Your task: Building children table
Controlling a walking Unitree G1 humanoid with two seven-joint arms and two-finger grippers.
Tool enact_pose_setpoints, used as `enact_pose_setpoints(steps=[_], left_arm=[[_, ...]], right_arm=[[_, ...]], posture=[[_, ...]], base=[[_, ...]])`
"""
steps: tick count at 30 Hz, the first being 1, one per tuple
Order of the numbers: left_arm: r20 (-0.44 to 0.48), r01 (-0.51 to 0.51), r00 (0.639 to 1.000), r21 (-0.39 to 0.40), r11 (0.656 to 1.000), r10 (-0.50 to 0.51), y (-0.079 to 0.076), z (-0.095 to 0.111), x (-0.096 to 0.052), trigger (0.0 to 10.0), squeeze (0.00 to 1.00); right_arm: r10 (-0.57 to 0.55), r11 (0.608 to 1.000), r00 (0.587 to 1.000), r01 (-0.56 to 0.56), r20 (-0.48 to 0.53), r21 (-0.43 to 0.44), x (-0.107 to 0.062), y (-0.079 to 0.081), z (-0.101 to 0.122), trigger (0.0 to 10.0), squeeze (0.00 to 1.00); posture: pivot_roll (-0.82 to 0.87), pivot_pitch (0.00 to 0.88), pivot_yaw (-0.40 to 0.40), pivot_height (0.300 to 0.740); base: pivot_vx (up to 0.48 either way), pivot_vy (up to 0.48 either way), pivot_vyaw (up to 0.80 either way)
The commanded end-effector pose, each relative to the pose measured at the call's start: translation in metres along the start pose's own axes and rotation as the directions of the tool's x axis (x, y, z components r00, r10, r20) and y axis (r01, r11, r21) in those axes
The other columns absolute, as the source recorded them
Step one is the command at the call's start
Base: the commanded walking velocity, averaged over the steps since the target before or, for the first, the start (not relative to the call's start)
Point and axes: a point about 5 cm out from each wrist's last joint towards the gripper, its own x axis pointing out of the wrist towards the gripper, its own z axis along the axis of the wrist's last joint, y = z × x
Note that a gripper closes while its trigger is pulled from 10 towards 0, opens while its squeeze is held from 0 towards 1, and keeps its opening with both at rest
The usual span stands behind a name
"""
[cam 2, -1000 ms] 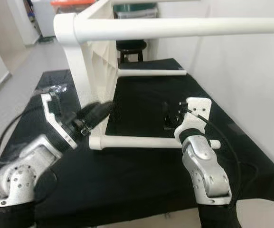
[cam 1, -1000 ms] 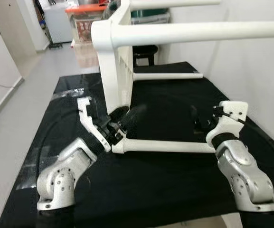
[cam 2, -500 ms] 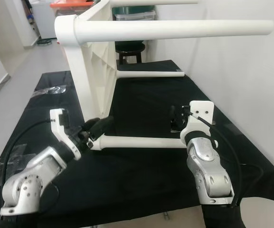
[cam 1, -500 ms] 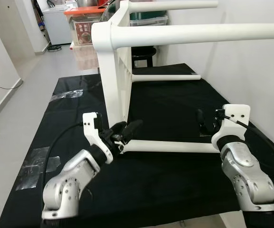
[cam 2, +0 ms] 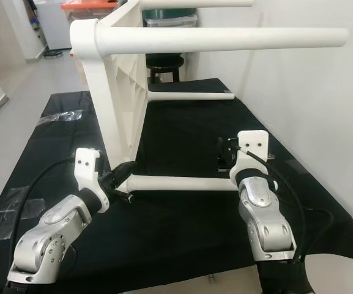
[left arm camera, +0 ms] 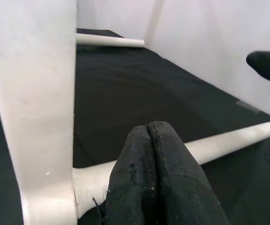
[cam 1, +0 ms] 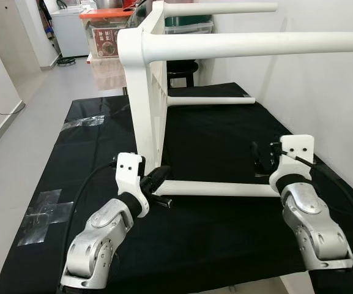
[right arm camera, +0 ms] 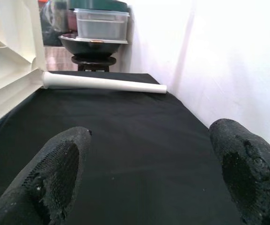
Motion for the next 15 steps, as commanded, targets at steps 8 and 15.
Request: enact_pose_setpoints(steps=[8, 15], left_arm=[[-0.057, -0.047, 0.997, 0.028, 0.998, 0.049, 0.006, -0.011, 0.001, 0.0, 0.00], [-0.046, -0.119, 0.992, 0.045, 0.992, 0.121, 0.010, -0.011, -0.001, 10.0, 0.00]], right_arm=[[0.036, 0.999, 0.999, -0.036, 0.029, -0.006, 0.003, 0.008, 0.003, 10.0, 0.00], [0.070, 0.997, 0.997, -0.071, 0.024, 0.005, 0.002, 0.015, 0.000, 10.0, 0.00]], posture=[[-0.04, 0.007, -0.005, 0.740], [-0.03, 0.011, -0.005, 0.740]], base=[[0.000, 0.000, 0.00], [0.000, 0.000, 0.00]])
